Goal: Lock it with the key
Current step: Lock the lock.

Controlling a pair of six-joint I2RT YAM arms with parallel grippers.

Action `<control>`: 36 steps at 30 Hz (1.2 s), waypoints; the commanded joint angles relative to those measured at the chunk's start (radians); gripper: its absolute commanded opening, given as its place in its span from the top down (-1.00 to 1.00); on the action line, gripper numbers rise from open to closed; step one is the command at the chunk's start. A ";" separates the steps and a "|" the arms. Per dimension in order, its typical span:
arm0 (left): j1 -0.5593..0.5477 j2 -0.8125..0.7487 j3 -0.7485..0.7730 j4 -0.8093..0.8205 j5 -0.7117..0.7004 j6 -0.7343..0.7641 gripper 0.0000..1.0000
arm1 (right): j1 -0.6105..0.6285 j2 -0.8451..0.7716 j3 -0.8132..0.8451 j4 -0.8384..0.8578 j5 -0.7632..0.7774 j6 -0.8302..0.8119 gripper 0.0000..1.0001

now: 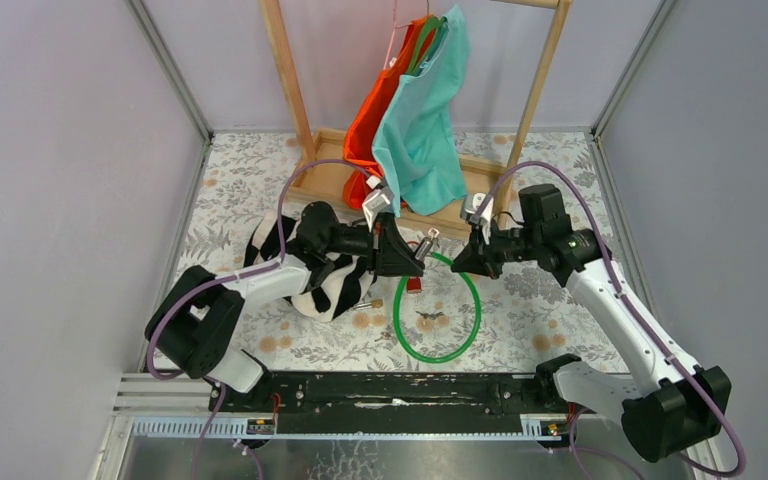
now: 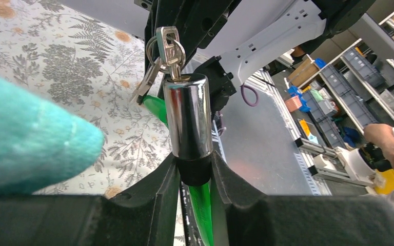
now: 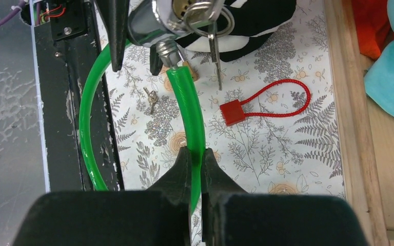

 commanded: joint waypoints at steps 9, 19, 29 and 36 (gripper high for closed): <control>-0.029 -0.034 0.110 -0.451 -0.175 0.506 0.97 | 0.052 -0.033 -0.051 0.309 0.067 0.024 1.00; -0.061 -0.014 0.178 -0.652 -0.223 0.781 0.90 | 0.054 -0.122 -0.194 0.488 0.178 -0.045 1.00; -0.079 -0.092 0.171 -0.726 -0.251 0.927 0.92 | 0.098 -0.160 -0.310 0.630 0.216 0.007 0.99; -0.105 -0.123 0.244 -0.880 -0.231 1.043 0.97 | 0.098 -0.157 -0.270 0.602 0.169 0.033 0.95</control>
